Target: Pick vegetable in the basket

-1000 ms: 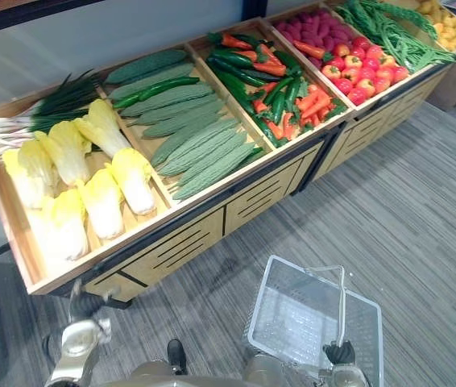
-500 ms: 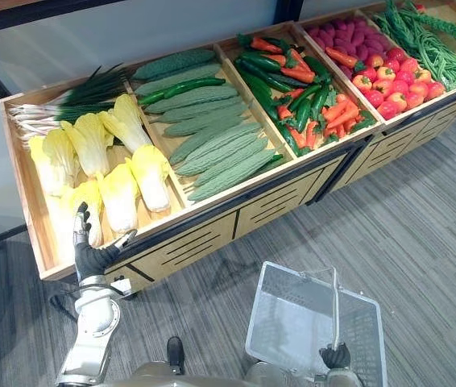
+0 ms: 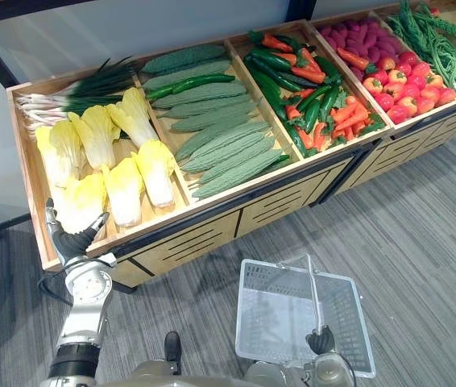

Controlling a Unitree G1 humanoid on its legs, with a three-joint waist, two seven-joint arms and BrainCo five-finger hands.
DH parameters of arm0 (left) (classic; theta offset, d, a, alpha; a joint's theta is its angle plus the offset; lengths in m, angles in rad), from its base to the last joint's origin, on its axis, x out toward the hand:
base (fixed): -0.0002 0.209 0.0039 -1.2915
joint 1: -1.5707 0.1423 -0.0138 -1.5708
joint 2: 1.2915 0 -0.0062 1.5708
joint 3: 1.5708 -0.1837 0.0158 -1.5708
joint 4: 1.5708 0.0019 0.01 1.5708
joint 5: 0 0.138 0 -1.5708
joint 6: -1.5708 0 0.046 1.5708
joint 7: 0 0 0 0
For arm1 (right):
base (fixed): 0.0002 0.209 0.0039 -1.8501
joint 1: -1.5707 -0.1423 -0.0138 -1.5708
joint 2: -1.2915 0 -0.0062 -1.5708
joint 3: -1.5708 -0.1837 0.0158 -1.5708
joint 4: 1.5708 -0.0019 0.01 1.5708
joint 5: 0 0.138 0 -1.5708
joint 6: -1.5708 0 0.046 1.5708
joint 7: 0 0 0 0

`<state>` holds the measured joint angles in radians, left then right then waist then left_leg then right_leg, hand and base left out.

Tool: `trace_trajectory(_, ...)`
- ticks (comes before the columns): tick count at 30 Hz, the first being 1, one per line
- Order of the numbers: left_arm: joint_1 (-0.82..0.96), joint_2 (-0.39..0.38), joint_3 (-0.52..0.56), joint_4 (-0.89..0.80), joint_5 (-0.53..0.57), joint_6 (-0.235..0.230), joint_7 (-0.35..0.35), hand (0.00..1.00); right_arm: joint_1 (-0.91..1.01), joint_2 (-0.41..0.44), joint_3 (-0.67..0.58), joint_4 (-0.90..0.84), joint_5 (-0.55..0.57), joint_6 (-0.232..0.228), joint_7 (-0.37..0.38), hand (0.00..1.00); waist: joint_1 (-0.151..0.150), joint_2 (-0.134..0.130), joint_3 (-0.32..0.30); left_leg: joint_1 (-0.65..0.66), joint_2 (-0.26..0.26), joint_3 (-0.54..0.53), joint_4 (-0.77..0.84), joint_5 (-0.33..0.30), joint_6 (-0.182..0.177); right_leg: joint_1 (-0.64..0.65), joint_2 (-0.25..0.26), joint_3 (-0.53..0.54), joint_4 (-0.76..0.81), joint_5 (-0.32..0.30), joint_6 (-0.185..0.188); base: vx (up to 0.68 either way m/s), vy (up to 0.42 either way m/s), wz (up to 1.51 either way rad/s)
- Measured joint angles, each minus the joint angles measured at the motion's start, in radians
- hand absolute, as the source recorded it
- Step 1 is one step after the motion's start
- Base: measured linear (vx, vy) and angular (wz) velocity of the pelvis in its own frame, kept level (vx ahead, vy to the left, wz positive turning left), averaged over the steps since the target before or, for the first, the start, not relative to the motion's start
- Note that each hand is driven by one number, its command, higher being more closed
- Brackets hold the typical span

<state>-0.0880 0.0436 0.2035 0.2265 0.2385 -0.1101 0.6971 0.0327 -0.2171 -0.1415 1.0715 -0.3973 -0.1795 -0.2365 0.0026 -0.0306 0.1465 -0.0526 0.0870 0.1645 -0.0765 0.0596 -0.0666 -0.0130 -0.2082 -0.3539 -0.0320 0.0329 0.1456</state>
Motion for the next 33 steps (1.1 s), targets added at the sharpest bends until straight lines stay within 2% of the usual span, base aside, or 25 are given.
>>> trace_trajectory(4, -0.032, 0.011, 0.049, 0.073, -0.002, 0.030, 0.026, 0.00, -0.013, 0.001, 0.006, 0.000, -0.035, 0.000, 0.002, 1.00, -0.001, -0.019, 0.008, 0.000, 0.000, -0.006, -0.006, 0.002, 0.000, 0.001, 0.002, -0.004, 0.000, -0.002, -0.003, 0.01, -0.006, 0.04)
trace_trajectory(12, -0.126, 0.095, 0.098, 0.268, -0.026, 0.079, 0.050, 0.00, -0.053, 0.003, 0.072, 0.000, -0.036, -0.003, 0.006, 1.00, -0.002, -0.057, 0.035, -0.001, 0.000, -0.007, -0.009, 0.004, 0.000, -0.001, 0.002, -0.004, 0.000, 0.000, -0.001, 0.01, -0.002, 0.00)
trace_trajectory(18, -0.187, 0.101, 0.100, 0.304, -0.026, 0.104, 0.084, 0.00, -0.089, 0.003, 0.089, 0.000, -0.036, -0.004, 0.005, 1.00, 0.000, -0.061, 0.069, -0.034, 0.001, -0.008, -0.010, 0.014, 0.000, -0.038, 0.002, -0.001, 0.013, -0.003, -0.005, 0.00, 0.000, 0.00)
trace_trajectory(20, -0.215, 0.113, 0.101, 0.306, -0.026, 0.113, 0.085, 0.00, -0.115, 0.003, 0.102, 0.001, -0.035, -0.004, 0.006, 1.00, -0.001, -0.063, 0.101, -0.033, 0.003, -0.007, -0.010, 0.015, 0.000, -0.040, 0.003, 0.003, 0.017, -0.001, -0.002, 0.00, 0.000, 0.00)
trace_trajectory(33, -0.309, 0.120, 0.110, 0.306, -0.023, 0.125, 0.116, 0.00, -0.166, 0.004, 0.130, 0.000, -0.034, -0.010, 0.003, 1.00, 0.001, -0.069, 0.154, -0.051, 0.009, 0.030, -0.008, 0.015, 0.000, -0.095, 0.004, 0.046, 0.045, -0.003, -0.005, 0.02, -0.001, -0.08)
